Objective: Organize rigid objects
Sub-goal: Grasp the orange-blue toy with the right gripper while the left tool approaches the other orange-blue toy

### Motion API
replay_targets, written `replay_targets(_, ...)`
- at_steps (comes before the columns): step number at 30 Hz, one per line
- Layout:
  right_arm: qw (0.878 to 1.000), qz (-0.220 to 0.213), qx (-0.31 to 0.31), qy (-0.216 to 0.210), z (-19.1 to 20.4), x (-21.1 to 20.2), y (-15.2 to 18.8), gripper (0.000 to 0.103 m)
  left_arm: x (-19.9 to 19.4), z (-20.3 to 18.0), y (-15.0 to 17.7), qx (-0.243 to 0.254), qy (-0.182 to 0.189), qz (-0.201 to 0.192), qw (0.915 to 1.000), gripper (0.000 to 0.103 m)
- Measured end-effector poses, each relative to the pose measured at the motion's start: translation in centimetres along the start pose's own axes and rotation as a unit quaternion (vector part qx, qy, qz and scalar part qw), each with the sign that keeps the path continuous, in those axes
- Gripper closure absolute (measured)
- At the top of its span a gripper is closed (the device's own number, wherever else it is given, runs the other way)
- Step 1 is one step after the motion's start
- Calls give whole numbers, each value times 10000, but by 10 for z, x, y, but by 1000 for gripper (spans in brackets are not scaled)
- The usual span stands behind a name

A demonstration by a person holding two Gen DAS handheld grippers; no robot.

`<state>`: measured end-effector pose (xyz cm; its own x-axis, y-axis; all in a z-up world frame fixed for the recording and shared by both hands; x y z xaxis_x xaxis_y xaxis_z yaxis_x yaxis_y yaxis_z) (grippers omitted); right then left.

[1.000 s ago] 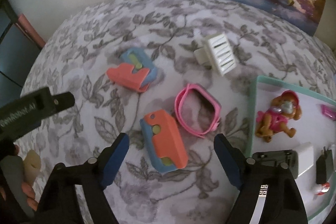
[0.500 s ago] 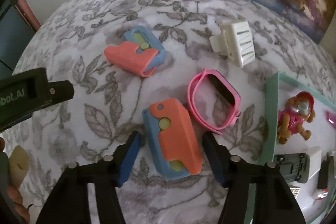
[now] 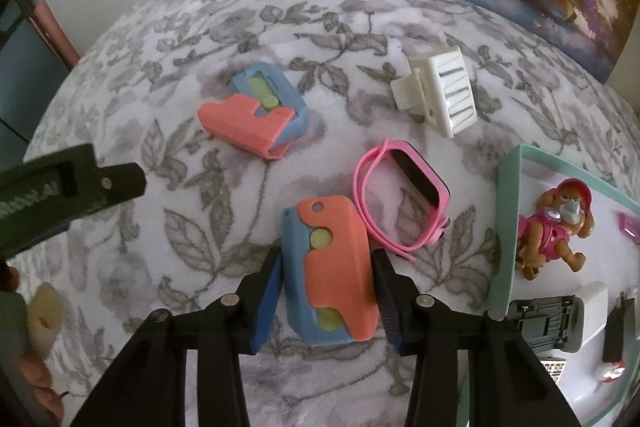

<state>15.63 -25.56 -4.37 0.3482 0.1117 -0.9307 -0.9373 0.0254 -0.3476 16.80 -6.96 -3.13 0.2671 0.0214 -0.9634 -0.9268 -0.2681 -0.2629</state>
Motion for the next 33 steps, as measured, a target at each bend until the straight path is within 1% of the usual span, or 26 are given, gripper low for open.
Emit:
replay_targets(3, 9998, -108, 40, -134, -1, -11, -5, 58, -5, 2, -3, -90, 140, -94, 9998, 0)
replay_targets(9, 9986, -339, 180, -353, -6, -32, -15, 58, -10, -4, -7, -119, 276, -225, 9993, 0)
replay_targets(13, 9969, -534, 433, -389, -23, -45, -23, 58, -11, -18, -10, -64, 437, -292, 9986, 0)
replay_targets(16, 9957, -616, 587, -356, -38, -48, -28, 58, -7, -32, -14, -4, 547, -256, 9982, 1)
replay_targets(20, 9943, -711, 725, -318, -57, -51, -35, 58, -1, -49, -19, 85, 601, -265, 9978, 1)
replay_targets(25, 9921, -780, 938, -299, -83, -50, -41, 58, 10, -69, -26, 196, 565, -341, 9976, 1)
replay_targets(29, 9910, -770, 1058, -283, -97, -44, -45, 58, 24, -83, -31, 322, 471, -398, 9976, 1)
replay_targets(33, 9905, -727, 1133, -272, -107, -37, -47, 58, 37, -93, -32, 358, 466, -406, 9974, 1)
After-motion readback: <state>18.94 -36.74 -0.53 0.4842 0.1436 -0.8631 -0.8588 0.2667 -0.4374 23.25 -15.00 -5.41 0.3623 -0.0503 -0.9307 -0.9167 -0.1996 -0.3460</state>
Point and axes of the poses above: each gripper's, at about its wrist camera, not at the fingertips, and x roughly the way its jaws point, z to its left, y to its underside, the point moved 2 cm from there along x, roughly the way its jaws point, and after that the axes turned 8 degrees about x, right-handed, at the moved point
